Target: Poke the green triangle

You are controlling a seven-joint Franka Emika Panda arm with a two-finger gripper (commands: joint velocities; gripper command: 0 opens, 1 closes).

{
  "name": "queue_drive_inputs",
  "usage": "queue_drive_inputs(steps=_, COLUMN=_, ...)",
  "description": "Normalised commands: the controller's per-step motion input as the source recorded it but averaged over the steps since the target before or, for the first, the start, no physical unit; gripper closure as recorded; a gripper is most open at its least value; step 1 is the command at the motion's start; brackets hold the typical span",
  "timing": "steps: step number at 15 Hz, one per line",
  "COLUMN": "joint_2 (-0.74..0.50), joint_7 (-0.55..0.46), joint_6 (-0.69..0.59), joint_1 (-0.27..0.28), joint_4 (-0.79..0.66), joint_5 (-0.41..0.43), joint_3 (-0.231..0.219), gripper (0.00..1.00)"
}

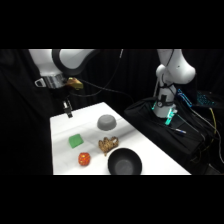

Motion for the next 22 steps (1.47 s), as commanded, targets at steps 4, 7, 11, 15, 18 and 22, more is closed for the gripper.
queue_drive_inputs(steps=4, joint_2=0.32, joint_7=-0.26, joint_6=0.08, joint_1=-0.161, joint_4=0.27, joint_5=0.192, joint_3=0.123, gripper=0.98)
queue_drive_inputs(steps=7, joint_2=0.32, joint_7=-0.24, joint_6=0.08, joint_1=-0.140, joint_4=0.27, joint_5=0.175, joint_3=0.137, gripper=0.98)
queue_drive_inputs(steps=11, joint_2=0.31, joint_7=-0.19, joint_6=0.08, joint_1=-0.125, joint_4=0.30, joint_5=0.138, joint_3=0.117, gripper=0.98)
queue_drive_inputs(steps=15, joint_2=0.34, joint_7=-0.12, joint_6=0.05, joint_1=-0.111, joint_4=0.41, joint_5=0.100, joint_3=0.089, gripper=0.99)
queue_drive_inputs(steps=18, joint_2=0.35, joint_7=-0.10, joint_6=0.00, joint_1=-0.111, joint_4=0.48, joint_5=0.117, joint_3=0.114, gripper=0.99)
queue_drive_inputs(steps=22, joint_2=0.37, joint_7=-0.08, joint_6=-0.03, joint_1=-0.076, joint_4=0.47, joint_5=0.113, joint_3=0.113, gripper=0.99)
